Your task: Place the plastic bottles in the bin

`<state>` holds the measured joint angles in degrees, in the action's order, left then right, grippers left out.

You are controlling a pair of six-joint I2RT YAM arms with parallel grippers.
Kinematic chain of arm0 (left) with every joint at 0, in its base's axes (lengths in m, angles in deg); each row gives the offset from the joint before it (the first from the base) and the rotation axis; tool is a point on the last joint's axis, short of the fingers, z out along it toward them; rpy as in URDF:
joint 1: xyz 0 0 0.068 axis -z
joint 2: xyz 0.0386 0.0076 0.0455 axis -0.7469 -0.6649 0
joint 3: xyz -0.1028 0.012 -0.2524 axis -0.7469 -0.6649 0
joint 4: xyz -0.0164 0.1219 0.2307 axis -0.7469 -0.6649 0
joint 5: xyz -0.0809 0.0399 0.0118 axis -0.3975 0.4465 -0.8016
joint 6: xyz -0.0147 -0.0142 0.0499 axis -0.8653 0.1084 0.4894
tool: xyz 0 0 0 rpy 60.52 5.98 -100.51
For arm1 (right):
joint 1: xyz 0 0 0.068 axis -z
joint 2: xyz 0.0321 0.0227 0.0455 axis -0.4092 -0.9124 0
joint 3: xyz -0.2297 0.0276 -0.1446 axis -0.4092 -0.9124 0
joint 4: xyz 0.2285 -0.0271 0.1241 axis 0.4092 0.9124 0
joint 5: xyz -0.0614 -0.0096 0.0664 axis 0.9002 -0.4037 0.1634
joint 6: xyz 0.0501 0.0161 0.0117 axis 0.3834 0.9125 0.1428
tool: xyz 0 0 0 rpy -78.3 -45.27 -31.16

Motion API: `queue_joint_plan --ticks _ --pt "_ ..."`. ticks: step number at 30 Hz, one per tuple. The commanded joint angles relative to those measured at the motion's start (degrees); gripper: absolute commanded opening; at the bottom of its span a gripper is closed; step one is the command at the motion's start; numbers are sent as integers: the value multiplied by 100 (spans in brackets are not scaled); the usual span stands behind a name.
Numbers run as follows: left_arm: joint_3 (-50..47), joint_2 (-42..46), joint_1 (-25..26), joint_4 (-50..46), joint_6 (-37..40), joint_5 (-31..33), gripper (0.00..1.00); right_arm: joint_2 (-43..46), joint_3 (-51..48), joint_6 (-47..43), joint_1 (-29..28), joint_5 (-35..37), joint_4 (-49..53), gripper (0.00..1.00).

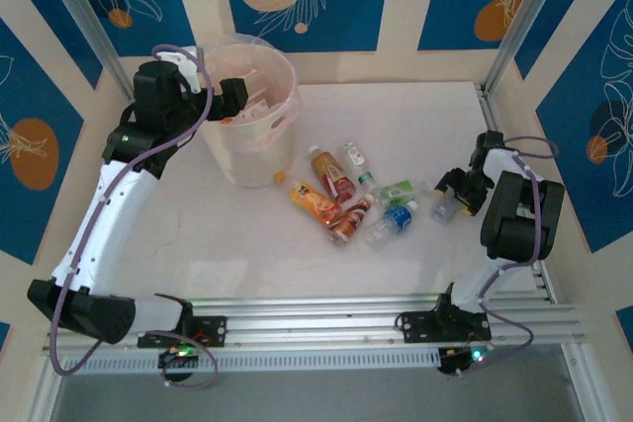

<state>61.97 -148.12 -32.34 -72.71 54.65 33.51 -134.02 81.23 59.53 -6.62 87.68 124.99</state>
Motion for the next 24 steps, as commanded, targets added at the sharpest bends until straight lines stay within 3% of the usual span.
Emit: queue_joint_plan --ticks 1,11,24 --pt "-46 79 -16 -30 -31 -136 99 -98 41 92 30 39 50 74" --pt "-40 18 -17 -65 -81 -26 99 -502 111 100 -64 188 5 71" --pt "37 -67 -12 -43 -161 59 99 -248 249 111 -181 666 229 46"
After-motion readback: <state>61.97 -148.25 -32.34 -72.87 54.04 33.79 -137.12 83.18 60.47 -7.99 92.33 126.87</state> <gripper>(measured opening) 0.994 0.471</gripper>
